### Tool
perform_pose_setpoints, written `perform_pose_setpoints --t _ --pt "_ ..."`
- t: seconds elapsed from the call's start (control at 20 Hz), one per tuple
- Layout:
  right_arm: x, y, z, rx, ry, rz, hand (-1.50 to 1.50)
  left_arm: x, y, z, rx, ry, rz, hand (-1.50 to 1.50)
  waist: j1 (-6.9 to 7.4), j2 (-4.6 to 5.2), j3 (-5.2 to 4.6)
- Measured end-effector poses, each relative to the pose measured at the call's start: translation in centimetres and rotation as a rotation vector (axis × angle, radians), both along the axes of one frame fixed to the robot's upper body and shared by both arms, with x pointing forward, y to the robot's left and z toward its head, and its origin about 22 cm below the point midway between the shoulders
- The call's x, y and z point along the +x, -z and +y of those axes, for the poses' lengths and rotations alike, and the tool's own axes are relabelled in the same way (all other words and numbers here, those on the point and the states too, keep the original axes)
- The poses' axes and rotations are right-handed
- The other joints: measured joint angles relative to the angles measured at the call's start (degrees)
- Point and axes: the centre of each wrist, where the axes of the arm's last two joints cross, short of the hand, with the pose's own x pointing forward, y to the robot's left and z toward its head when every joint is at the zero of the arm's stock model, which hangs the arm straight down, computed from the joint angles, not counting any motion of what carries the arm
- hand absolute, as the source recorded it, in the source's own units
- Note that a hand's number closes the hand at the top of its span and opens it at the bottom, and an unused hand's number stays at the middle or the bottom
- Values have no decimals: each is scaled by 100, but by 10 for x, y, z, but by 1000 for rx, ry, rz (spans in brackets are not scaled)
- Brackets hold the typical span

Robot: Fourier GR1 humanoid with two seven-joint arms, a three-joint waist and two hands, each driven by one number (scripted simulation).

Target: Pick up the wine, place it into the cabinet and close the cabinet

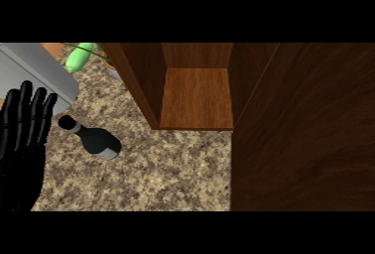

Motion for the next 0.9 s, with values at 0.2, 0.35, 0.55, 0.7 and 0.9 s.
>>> perform_pose_setpoints --t 0.2,0.35,0.55,0.7,0.9 --pt "-8 0 1 8 0 14 -150 -2 7 28 -8 11 1 -150 -48 33 -10" --pt "-28 3 1 8 -36 55 -150 -4 20 47 -60 31 35 -150 -83 33 -16" --pt "-46 -5 6 -1 -148 112 -150 -9 19 52 -190 66 107 -150 -84 34 -17" --pt "-57 -24 12 4 -184 129 -150 -16 -1 54 -230 76 128 -150 -70 37 -16" --pt "-63 -44 11 -9 -198 144 -150 -28 -17 54 -255 84 146 -150 -60 42 -16"
